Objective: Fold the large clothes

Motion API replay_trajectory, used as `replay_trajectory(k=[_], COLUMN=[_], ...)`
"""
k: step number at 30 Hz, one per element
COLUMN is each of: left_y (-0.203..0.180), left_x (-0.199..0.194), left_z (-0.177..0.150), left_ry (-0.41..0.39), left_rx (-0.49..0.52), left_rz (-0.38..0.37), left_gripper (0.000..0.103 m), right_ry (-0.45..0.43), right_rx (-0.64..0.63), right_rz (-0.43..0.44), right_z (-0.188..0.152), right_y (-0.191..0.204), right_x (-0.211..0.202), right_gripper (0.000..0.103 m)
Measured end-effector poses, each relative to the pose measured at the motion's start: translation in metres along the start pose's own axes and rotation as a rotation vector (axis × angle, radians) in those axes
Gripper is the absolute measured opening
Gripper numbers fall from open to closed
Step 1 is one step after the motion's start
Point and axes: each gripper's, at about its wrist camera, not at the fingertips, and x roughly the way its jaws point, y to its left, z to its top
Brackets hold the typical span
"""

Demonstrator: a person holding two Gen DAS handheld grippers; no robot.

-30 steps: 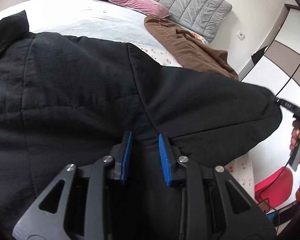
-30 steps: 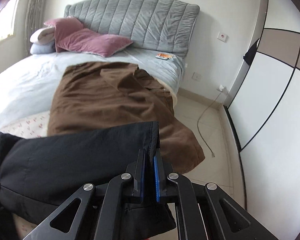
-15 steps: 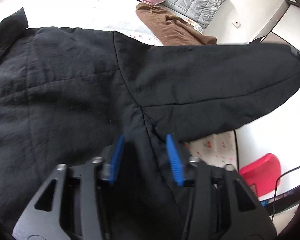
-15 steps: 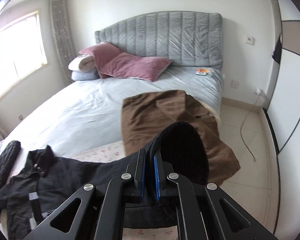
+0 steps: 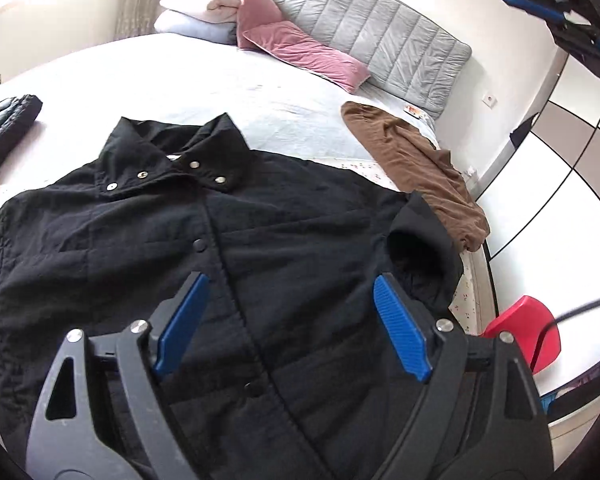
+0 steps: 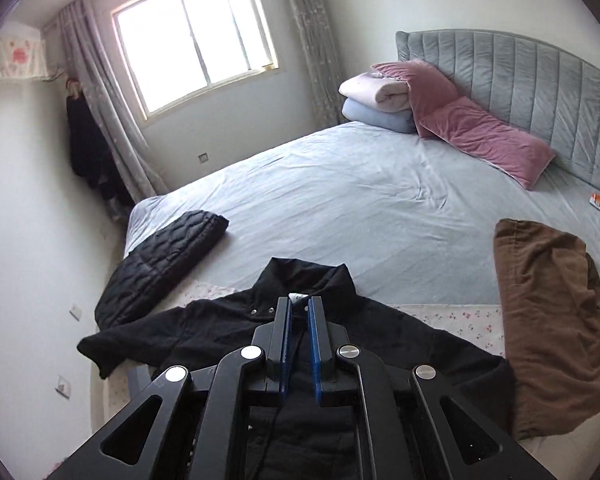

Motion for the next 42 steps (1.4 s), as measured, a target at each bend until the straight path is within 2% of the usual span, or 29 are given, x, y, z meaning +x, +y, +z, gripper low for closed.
replay_trajectory(k=[1,2,3,6,8,10,12,15,18,22,23,24,25,26,27,28,30,34,38,42], left_y=[0.009,0.017,0.023,0.027,0.017,-0.007,-0.035,-0.069,-0.097,-0.119,-0.121,-0.121,-0.122,-0.124,-0.127,-0.133,-0.145,-0.139,-0.102,-0.037], left_x=[-0.002,-0.003,-0.002,0.014,0.036,0.055,0.078,0.120,0.166,0.214,0.222,0.227,0.230,0.232,0.232,0.226,0.197,0.133,0.082,0.054], left_z=[-0.001,-0.004,-0.007,-0.017,-0.020,-0.021,-0.017,-0.006,0.002,0.004,0.004,0.002,0.001,-0.001,0.000,0.003,0.017,0.063,0.101,0.114], left_ry=[-0.001,-0.001,0.001,0.027,0.070,0.088,0.100,0.144,0.215,0.258,0.255,0.250,0.246,0.247,0.266,0.266,0.192,0.068,0.000,-0.024], left_rx=[-0.014,-0.024,-0.031,-0.049,-0.041,0.006,0.065,0.076,0.026,-0.052,-0.085,-0.117,-0.147,-0.163,-0.163,-0.146,-0.066,0.001,0.052,0.018], left_rz=[0.010,0.014,0.012,0.001,-0.036,-0.065,-0.100,-0.177,-0.247,-0.269,-0.273,-0.283,-0.277,-0.281,-0.311,-0.301,-0.271,-0.250,-0.128,0.012], left_gripper=[0.085,0.085,0.085,0.086,0.086,0.086,0.085,0.085,0.085,0.085,0.082,0.069,0.046,0.032,0.014,0.013,0.013,0.012,0.012,0.013], right_ry=[0.007,0.019,0.033,0.107,0.169,0.191,0.191,0.182,0.184,0.198,0.202,0.207,0.214,0.220,0.225,0.228,0.224,0.205,0.226,0.229], right_rx=[-0.009,-0.007,-0.002,0.019,0.070,0.122,0.138,0.147,0.190,0.225,0.228,0.228,0.225,0.223,0.221,0.222,0.219,0.178,0.149,0.136], right_rz=[-0.041,-0.083,-0.125,-0.226,-0.255,-0.248,-0.247,-0.226,-0.183,-0.120,-0.110,-0.103,-0.098,-0.094,-0.091,-0.090,-0.098,-0.105,-0.123,-0.119], right_z=[-0.005,-0.014,-0.024,-0.074,-0.116,-0.158,-0.198,-0.254,-0.298,-0.336,-0.341,-0.345,-0.348,-0.349,-0.349,-0.348,-0.343,-0.333,-0.324,-0.317], right_y=[-0.004,-0.018,-0.031,-0.093,-0.127,-0.153,-0.166,-0.176,-0.182,-0.187,-0.188,-0.188,-0.189,-0.191,-0.192,-0.193,-0.196,-0.196,-0.196,-0.198], right_x=[0.004,0.006,0.010,0.025,0.037,0.044,0.040,0.038,0.037,0.041,0.043,0.045,0.048,0.050,0.052,0.054,0.054,0.053,0.058,0.065], right_gripper=[0.027,0.052,0.070,0.071,0.071,0.071,0.071,0.071,0.071,0.071,0.071,0.071,0.071,0.071,0.071,0.071,0.071,0.071,0.071,0.071])
